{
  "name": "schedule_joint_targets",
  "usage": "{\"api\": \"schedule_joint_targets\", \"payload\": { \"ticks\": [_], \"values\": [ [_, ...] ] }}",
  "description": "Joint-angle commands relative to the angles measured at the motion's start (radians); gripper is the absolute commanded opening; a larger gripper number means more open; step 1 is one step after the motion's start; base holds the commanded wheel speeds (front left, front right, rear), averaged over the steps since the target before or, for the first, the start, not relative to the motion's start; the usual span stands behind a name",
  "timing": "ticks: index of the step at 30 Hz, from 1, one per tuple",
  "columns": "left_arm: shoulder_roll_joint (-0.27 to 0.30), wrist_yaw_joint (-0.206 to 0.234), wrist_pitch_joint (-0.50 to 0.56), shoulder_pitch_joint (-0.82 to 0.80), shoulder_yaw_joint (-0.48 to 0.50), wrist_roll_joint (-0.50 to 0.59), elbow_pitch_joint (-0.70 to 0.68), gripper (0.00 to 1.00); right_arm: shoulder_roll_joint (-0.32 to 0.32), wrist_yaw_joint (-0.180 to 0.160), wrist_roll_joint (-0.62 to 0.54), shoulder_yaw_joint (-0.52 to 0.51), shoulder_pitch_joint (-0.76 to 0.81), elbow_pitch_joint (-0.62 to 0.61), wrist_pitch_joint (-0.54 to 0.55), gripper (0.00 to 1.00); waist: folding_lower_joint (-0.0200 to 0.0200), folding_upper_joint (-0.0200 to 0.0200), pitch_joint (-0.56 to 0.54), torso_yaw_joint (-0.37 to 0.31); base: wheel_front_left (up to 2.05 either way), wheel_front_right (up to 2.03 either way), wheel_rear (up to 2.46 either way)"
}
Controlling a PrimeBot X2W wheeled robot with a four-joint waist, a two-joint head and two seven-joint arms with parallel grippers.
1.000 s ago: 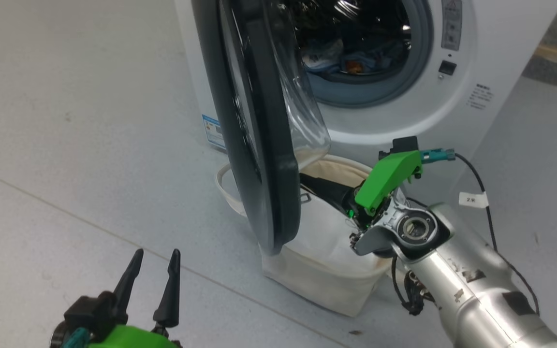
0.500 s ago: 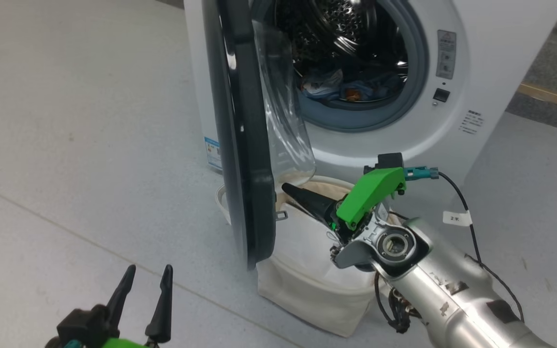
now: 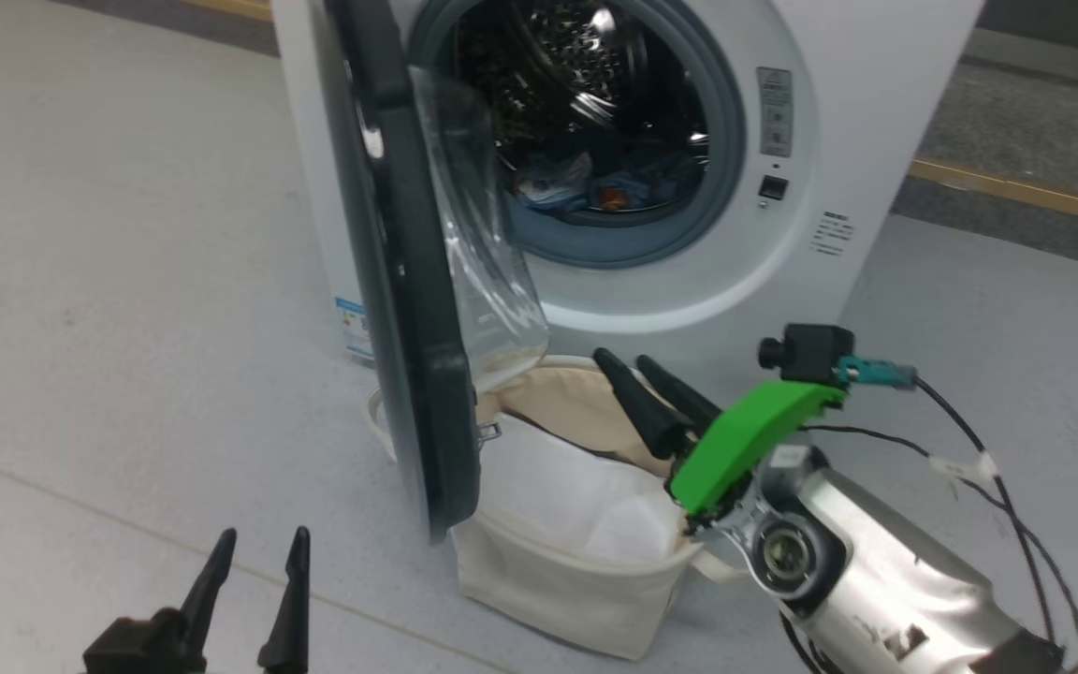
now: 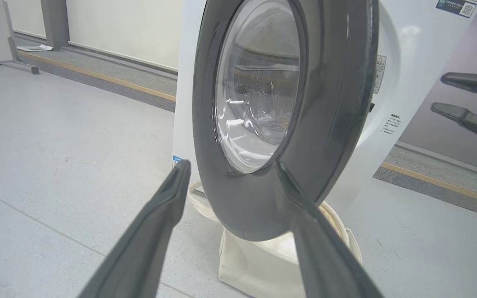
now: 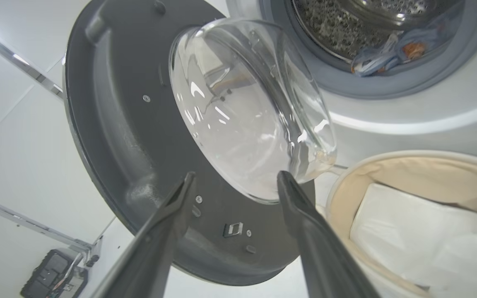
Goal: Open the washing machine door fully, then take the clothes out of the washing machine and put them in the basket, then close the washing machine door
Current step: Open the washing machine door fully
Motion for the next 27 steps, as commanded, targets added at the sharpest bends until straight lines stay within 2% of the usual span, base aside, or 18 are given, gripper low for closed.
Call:
{"api": "schedule_joint_targets", "payload": {
  "ticks": [1, 5, 8, 17, 22, 27],
  "values": [
    [0.023, 0.011, 0.000, -0.024, 0.047, -0.011, -0.048, 1.00, -0.026, 0.001, -0.071, 0.012, 0.009, -0.043, -0.071, 1.00, 0.0000, -0.0001, -0.005, -0.026, 0.00, 0.00, 0.00],
    [0.035, 0.023, 0.002, -0.007, 0.063, -0.016, -0.072, 1.00, -0.074, 0.001, -0.237, 0.021, 0.038, -0.036, -0.188, 1.00, 0.0000, -0.0001, -0.005, -0.060, 0.00, 0.00, 0.00],
    [0.041, 0.028, 0.004, 0.002, 0.070, -0.019, -0.084, 1.00, -0.080, 0.001, -0.308, 0.005, 0.061, -0.032, -0.216, 1.00, 0.0000, -0.0001, -0.004, -0.074, 0.00, 0.00, 0.00],
    [0.060, 0.035, 0.002, 0.022, 0.083, -0.026, -0.137, 1.00, -0.077, 0.001, -0.624, -0.184, 0.222, -0.058, -0.245, 1.00, 0.0000, -0.0001, -0.002, -0.104, 0.00, 0.00, 0.00],
    [0.057, 0.033, -0.011, 0.035, 0.085, -0.038, -0.157, 1.00, -0.038, 0.001, -0.737, -0.307, 0.335, -0.138, -0.226, 1.00, 0.0000, -0.0001, -0.001, -0.112, 0.00, 0.00, 0.00],
    [0.060, 0.035, -0.010, 0.031, 0.087, -0.046, -0.156, 1.00, 0.018, 0.001, -0.811, -0.390, 0.422, -0.254, -0.159, 1.00, 0.0000, -0.0001, 0.007, -0.121, 0.00, 0.00, 0.00]
  ]
}}
